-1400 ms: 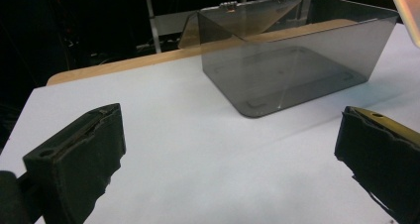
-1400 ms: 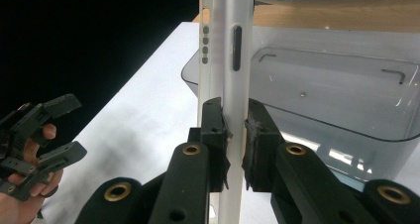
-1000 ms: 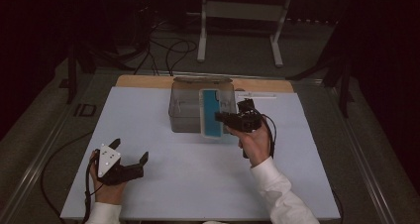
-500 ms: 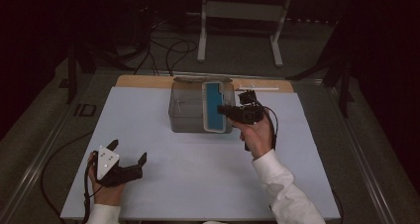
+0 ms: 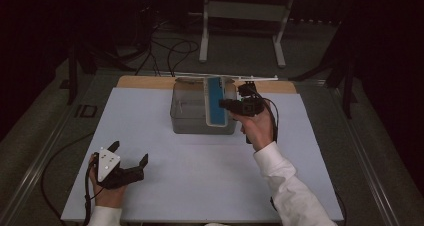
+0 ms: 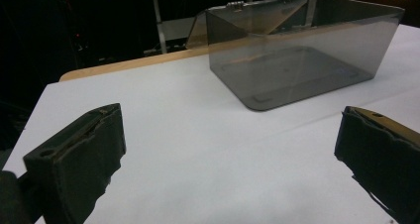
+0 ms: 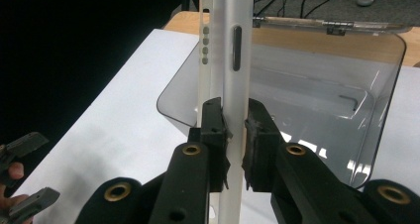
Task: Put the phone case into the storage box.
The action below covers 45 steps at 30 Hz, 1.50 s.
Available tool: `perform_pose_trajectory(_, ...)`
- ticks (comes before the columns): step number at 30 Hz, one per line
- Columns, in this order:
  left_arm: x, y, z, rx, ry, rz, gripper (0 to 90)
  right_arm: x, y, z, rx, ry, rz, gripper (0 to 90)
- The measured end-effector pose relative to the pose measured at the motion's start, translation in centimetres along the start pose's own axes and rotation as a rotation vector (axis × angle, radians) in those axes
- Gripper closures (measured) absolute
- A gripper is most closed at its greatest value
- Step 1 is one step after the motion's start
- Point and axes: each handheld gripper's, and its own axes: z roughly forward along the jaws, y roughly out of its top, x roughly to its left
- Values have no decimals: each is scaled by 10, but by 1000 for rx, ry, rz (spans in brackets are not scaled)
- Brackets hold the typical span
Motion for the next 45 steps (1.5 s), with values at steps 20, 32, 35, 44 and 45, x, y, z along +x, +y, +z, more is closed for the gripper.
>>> perform_pose_trajectory(20,-1,-1,0,-11,3,-1,2,-5,20,11,32,-61,-6,818)
perform_pose_trajectory(32,-2,-1,0,-12,3,2,2,-12,26,16,54,-102,1,817)
perform_pose_trajectory(35,-2,-1,0,-16,2,1,2,-14,27,17,57,-111,4,817)
perform_pose_trajectory(44,-2,-1,0,-20,3,1,3,-19,32,19,75,-146,9,817)
perform_pose_trajectory(45,-2,-1,0,-21,2,-1,3,-20,32,20,76,-149,12,817)
